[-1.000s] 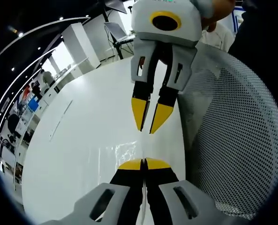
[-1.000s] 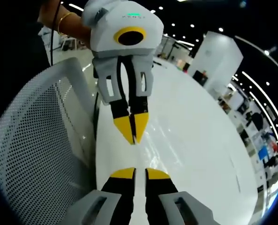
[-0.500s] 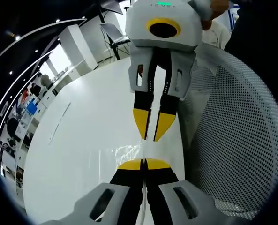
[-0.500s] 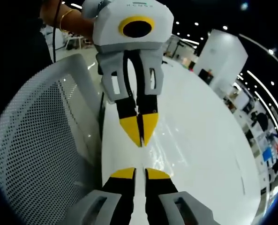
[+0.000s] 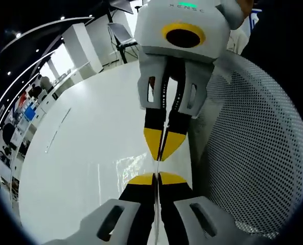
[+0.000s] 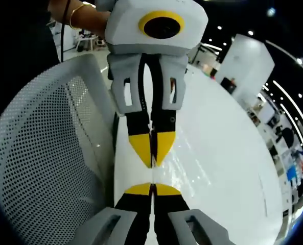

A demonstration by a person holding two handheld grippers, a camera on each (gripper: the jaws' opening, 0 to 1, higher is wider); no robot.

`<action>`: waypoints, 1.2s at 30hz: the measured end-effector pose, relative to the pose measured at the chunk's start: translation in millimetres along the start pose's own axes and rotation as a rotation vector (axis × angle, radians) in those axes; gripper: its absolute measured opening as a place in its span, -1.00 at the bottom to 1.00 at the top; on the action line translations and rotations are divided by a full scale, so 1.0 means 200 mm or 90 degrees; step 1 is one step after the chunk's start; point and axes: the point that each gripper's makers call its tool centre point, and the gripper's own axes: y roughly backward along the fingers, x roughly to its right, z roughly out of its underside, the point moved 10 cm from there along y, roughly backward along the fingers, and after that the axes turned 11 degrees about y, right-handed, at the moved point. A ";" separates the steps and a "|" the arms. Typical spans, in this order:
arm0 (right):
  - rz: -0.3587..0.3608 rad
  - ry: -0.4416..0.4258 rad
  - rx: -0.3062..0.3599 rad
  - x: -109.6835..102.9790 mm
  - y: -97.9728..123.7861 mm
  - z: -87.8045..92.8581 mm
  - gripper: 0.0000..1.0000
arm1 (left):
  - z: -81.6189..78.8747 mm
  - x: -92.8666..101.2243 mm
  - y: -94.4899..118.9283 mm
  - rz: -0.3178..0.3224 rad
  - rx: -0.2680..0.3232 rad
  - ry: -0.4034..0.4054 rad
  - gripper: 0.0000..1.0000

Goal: Open the resealable bag by pulling the two sides of the seal apart until the entire bag opening is separated and visibly accessible.

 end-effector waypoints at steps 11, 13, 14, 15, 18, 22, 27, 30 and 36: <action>0.010 0.038 -0.028 -0.04 0.03 0.01 -1.00 | -0.05 -0.02 0.08 -0.016 -0.002 0.006 -0.74; 0.010 0.039 -0.030 -0.04 0.03 0.02 -1.00 | -0.06 -0.01 0.08 -0.014 -0.001 0.006 -0.74; 0.010 0.041 -0.031 -0.04 0.02 0.02 -1.00 | -0.06 -0.01 0.09 -0.013 -0.001 0.006 -0.75; 0.010 0.043 -0.033 -0.04 0.03 0.02 -1.00 | -0.07 -0.01 0.09 -0.013 -0.001 0.006 -0.75; 0.009 0.054 -0.041 -0.05 0.02 0.03 -1.00 | -0.10 -0.01 0.11 -0.013 0.001 0.004 -0.75; 0.013 0.069 -0.045 -0.04 0.02 0.02 -1.00 | -0.12 -0.01 0.12 -0.010 0.004 0.006 -0.74; 0.025 0.061 -0.058 -0.03 0.03 0.04 -1.00 | -0.14 -0.01 0.12 -0.005 0.000 0.000 -0.73; 0.037 0.052 -0.067 -0.02 0.04 0.05 -1.00 | -0.14 -0.01 0.12 -0.008 -0.002 -0.002 -0.73; 0.120 0.014 -0.098 0.04 0.10 0.09 -1.00 | -0.14 -0.03 0.13 -0.027 -0.004 0.004 -0.72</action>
